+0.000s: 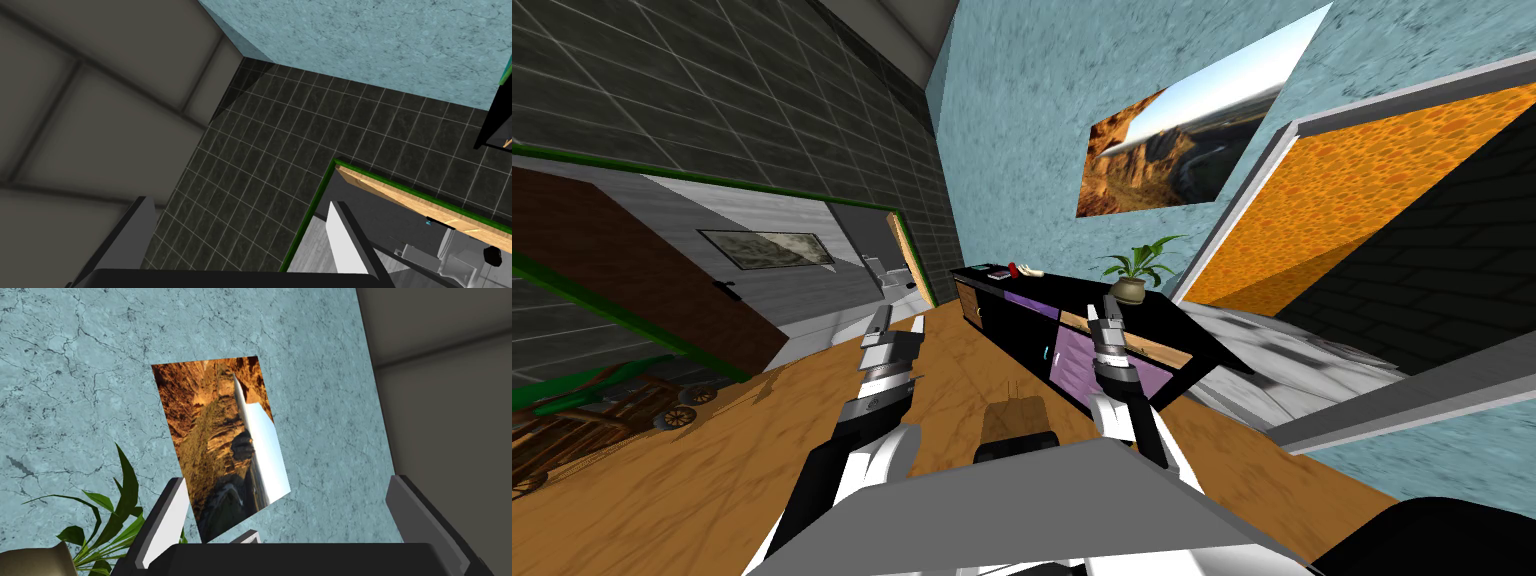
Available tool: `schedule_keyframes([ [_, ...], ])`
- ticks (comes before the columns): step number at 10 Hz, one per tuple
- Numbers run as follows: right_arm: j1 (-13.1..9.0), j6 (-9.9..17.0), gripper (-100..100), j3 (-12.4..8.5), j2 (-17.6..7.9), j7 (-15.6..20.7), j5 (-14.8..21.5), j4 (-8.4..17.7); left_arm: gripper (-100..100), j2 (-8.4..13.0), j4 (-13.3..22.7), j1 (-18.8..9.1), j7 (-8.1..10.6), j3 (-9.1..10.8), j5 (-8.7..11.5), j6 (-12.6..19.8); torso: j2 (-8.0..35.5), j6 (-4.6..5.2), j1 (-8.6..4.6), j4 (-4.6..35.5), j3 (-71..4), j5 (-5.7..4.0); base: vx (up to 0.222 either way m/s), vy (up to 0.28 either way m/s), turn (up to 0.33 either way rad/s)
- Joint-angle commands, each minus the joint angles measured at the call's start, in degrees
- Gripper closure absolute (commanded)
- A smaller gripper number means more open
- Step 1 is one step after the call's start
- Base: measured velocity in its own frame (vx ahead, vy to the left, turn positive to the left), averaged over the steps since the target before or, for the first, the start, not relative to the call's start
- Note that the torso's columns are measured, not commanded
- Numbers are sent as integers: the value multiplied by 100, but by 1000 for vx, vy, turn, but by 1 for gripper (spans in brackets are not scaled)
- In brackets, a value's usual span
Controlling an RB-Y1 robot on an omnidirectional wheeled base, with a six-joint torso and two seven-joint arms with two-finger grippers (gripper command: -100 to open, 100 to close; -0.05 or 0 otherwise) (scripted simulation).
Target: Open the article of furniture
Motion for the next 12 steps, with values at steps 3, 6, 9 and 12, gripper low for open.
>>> schedule_keyframes([
  [3,0,0,0,0,0,0,0,-1,0,0,-1,0,0,0,0,0,1003,0,0,1006,-2014,0,0,0,0],
  [6,0,0,0,0,0,0,0,-1,0,0,-1,0,0,0,0,0,2269,0,0,2268,-4536,0,0,0,0],
  [9,0,-1,0,0,0,0,0,-2,0,0,-2,0,0,0,0,-1,3539,0,0,3537,-7073,0,0,0,0],
  [12,-4,20,-100,-60,-605,142,176,80,0,0,1,1,0,0,0,0,4204,0,3,4204,-8428,1,21,18,1],
])
